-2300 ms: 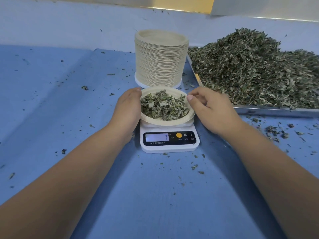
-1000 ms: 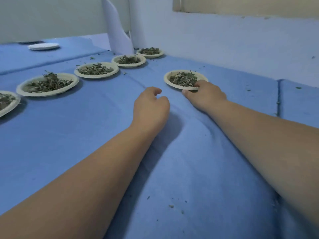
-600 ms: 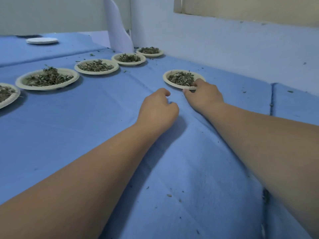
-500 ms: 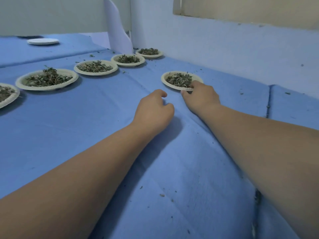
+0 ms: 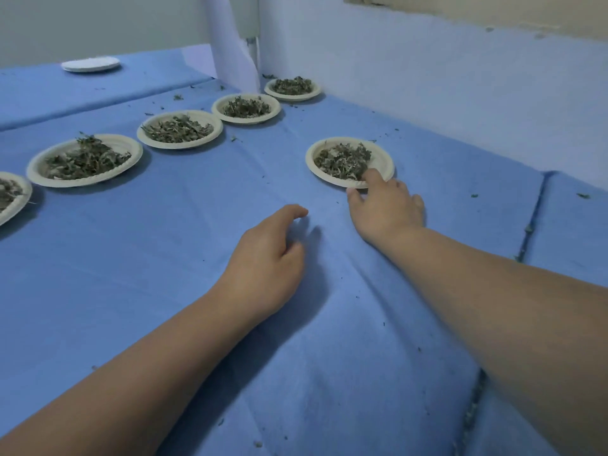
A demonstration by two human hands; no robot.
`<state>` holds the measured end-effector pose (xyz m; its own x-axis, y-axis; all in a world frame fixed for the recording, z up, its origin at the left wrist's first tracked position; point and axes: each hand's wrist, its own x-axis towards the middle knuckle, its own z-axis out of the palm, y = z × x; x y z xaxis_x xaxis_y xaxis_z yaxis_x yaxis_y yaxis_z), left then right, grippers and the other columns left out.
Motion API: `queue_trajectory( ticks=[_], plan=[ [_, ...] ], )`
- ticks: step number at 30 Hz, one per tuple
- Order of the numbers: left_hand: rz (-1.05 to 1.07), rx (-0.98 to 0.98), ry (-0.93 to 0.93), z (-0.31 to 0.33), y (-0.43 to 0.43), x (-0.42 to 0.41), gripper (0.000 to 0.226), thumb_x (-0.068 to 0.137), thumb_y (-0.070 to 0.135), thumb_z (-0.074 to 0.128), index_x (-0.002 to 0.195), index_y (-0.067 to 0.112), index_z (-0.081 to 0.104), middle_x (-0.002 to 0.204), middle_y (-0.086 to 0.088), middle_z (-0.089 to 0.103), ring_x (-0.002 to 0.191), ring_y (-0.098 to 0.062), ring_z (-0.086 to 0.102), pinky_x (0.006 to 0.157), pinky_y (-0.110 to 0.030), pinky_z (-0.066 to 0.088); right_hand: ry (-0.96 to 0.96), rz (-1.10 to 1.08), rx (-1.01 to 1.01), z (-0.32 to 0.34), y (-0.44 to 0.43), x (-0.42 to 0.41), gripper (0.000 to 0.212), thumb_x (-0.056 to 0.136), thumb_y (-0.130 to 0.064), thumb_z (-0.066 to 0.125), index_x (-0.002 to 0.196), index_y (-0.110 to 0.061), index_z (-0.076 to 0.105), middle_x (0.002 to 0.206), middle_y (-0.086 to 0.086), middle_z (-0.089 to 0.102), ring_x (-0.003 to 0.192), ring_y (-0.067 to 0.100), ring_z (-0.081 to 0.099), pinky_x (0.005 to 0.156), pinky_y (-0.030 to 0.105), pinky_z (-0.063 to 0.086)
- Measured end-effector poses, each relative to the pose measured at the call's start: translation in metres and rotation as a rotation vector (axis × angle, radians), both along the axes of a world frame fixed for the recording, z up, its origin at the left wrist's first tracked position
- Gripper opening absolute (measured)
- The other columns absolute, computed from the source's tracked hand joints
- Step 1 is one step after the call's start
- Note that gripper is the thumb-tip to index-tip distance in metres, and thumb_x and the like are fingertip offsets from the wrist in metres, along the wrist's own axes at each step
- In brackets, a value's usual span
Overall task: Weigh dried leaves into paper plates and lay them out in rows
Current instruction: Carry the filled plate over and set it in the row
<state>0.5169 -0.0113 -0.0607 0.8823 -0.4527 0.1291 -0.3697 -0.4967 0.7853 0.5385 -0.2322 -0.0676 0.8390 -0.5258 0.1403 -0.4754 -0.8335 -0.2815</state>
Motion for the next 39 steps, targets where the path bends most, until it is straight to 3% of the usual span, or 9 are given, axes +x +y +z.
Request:
queue_trajectory(
  ticks=[5, 8, 9, 12, 15, 22, 28, 33, 39],
  plan=[
    [0.022, -0.089, 0.090, 0.009, -0.032, 0.036, 0.058, 0.093, 0.009, 0.035, 0.146, 0.024, 0.051, 0.119, 0.012, 0.055, 0.092, 0.015, 0.044, 0.074, 0.008, 0.033, 0.005, 0.049, -0.002, 0.002, -0.021, 0.031, 0.050, 0.100, -0.055, 0.038, 0.140, -0.027, 0.045, 0.136, 0.014, 0.055, 0.133, 0.033, 0.042, 0.109, 0.051, 0.033],
    [0.102, -0.132, 0.082, 0.019, -0.073, 0.078, 0.057, 0.092, -0.001, 0.039, 0.144, 0.017, 0.055, 0.142, -0.001, 0.058, 0.128, -0.006, 0.053, 0.105, -0.019, 0.042, -0.044, 0.045, 0.051, 0.002, -0.032, 0.055, 0.049, 0.100, -0.052, 0.042, 0.140, -0.024, 0.048, 0.135, 0.016, 0.056, 0.131, 0.035, 0.043, 0.109, 0.047, 0.036],
    [0.141, -0.154, 0.060, 0.022, -0.086, 0.094, 0.054, 0.091, -0.001, 0.041, 0.140, 0.014, 0.059, 0.141, -0.004, 0.060, 0.131, -0.012, 0.055, 0.109, -0.027, 0.043, -0.064, 0.042, 0.061, 0.001, -0.035, 0.063, 0.048, 0.100, -0.051, 0.043, 0.139, -0.023, 0.049, 0.134, 0.018, 0.056, 0.130, 0.036, 0.044, 0.108, 0.046, 0.037],
    [0.241, -0.170, 0.009, 0.025, -0.116, 0.137, 0.045, 0.092, 0.003, 0.047, 0.131, 0.012, 0.066, 0.131, -0.006, 0.068, 0.124, -0.019, 0.060, 0.103, -0.026, 0.043, -0.083, 0.032, 0.071, 0.000, -0.047, 0.091, 0.048, 0.100, -0.049, 0.046, 0.140, -0.023, 0.050, 0.133, 0.020, 0.056, 0.128, 0.038, 0.047, 0.107, 0.045, 0.038],
    [0.262, -0.124, 0.029, 0.016, -0.126, 0.159, 0.046, 0.092, 0.005, 0.049, 0.135, 0.009, 0.064, 0.137, -0.008, 0.065, 0.130, -0.022, 0.057, 0.103, -0.025, 0.039, -0.072, -0.005, 0.065, 0.000, -0.062, 0.121, 0.049, 0.100, -0.051, 0.045, 0.142, -0.025, 0.048, 0.135, 0.016, 0.057, 0.130, 0.037, 0.048, 0.111, 0.050, 0.035],
    [0.264, -0.222, 0.100, 0.003, -0.122, 0.172, 0.035, 0.090, 0.012, 0.058, 0.120, 0.020, 0.076, 0.116, 0.003, 0.075, 0.110, -0.012, 0.066, 0.092, -0.024, 0.050, -0.062, -0.018, 0.064, 0.005, -0.092, 0.193, 0.049, 0.100, -0.052, 0.043, 0.141, -0.026, 0.048, 0.137, 0.013, 0.058, 0.130, 0.038, 0.048, 0.110, 0.049, 0.036],
    [0.270, -0.265, 0.141, 0.002, -0.121, 0.173, 0.034, 0.094, 0.015, 0.058, 0.123, 0.022, 0.074, 0.121, 0.010, 0.073, 0.111, -0.004, 0.063, 0.091, -0.019, 0.047, -0.049, -0.083, 0.047, 0.007, -0.102, 0.228, 0.045, 0.100, -0.052, 0.041, 0.136, -0.028, 0.050, 0.136, 0.011, 0.058, 0.131, 0.037, 0.047, 0.113, 0.053, 0.030],
    [0.235, -0.273, 0.158, -0.002, -0.120, 0.172, 0.035, 0.095, 0.016, 0.056, 0.124, 0.024, 0.073, 0.119, 0.012, 0.072, 0.100, 0.003, 0.063, 0.077, -0.001, 0.039, -0.019, -0.115, 0.051, 0.007, -0.105, 0.242, 0.053, 0.097, -0.059, 0.041, 0.143, -0.032, 0.046, 0.139, 0.010, 0.056, 0.134, 0.035, 0.045, 0.114, 0.055, 0.029],
    [0.237, -0.241, 0.159, 0.001, -0.123, 0.173, 0.037, 0.093, 0.013, 0.053, 0.123, 0.023, 0.073, 0.119, 0.010, 0.072, 0.103, -0.002, 0.062, 0.074, -0.002, 0.039, -0.047, -0.133, 0.046, 0.006, -0.101, 0.242, 0.067, 0.093, -0.057, 0.046, 0.148, -0.021, 0.033, 0.141, 0.013, 0.052, 0.133, 0.038, 0.045, 0.110, 0.053, 0.033]
  ],
)
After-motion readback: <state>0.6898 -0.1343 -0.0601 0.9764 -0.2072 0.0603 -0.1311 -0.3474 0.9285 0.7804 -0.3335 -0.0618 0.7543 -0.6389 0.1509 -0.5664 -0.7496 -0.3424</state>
